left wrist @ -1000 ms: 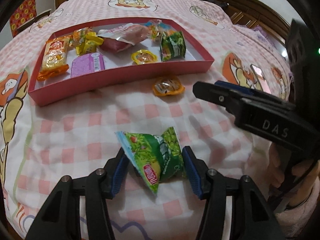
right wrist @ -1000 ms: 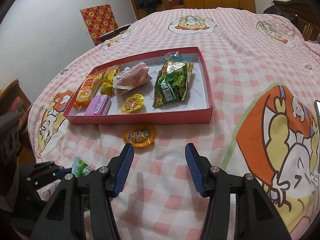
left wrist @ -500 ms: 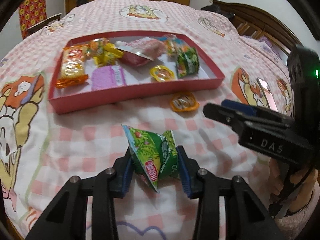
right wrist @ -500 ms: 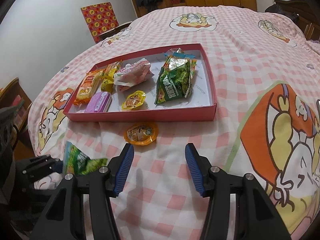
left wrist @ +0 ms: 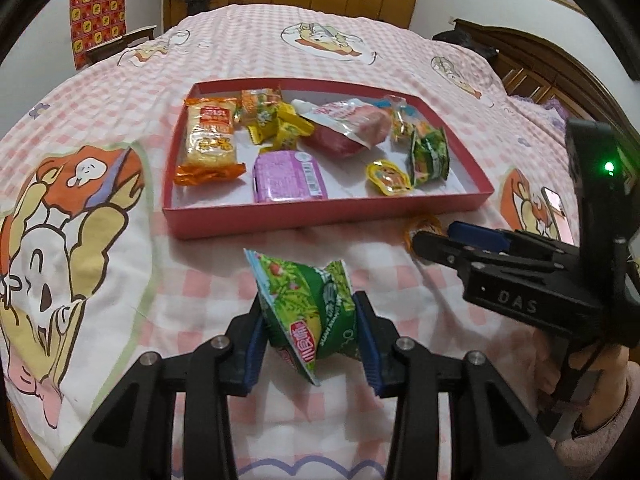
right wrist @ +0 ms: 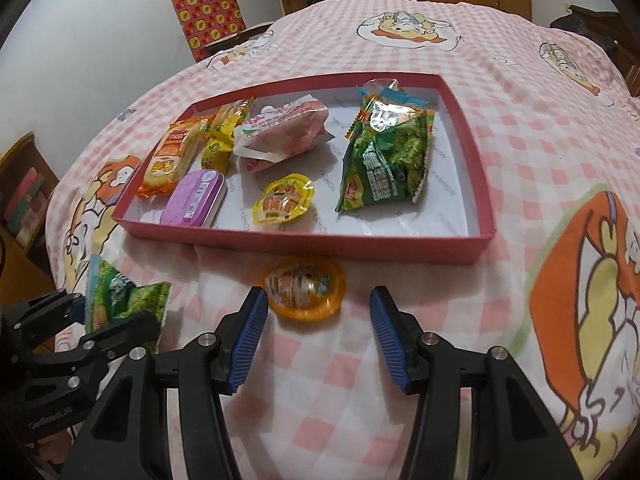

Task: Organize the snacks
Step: 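Grasp the green snack bag with the left tool while the right tool grasps the orange jelly cup, then carry the green bag and orange jelly cup into the box and open both tools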

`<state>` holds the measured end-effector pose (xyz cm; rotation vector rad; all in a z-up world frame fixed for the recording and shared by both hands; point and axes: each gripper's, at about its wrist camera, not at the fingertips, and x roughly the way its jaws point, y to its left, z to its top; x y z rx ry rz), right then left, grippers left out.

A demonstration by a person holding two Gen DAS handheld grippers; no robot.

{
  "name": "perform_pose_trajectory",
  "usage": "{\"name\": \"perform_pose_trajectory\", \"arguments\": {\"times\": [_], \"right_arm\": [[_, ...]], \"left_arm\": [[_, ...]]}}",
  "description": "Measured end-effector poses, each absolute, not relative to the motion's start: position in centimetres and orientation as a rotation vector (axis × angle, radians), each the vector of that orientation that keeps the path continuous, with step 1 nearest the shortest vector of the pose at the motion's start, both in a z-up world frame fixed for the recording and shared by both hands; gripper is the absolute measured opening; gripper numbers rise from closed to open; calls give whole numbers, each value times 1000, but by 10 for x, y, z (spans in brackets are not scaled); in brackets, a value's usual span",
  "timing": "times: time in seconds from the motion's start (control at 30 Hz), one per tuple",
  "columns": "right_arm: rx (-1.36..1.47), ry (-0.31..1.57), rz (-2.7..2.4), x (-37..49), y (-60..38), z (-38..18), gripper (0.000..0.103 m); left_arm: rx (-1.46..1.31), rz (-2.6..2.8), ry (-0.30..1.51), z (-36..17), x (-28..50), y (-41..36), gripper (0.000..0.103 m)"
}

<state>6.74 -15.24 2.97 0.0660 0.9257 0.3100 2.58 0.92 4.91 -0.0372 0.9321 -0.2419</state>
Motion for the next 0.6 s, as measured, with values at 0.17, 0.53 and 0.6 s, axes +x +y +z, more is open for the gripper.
{"name": "perform_pose_trajectory", "arguments": {"times": [0.17,0.53,0.6], "right_arm": [[56,923,303,76,-145,27,54],[60,903,318,74,-144,26,37],[62,900,327,71,-144,28,36]], "left_arm": [[-50,-236,927,50,26,13,42],[-61,-228,917,53,25,18,42],[-60,-225,914,55,25,17,42]]}}
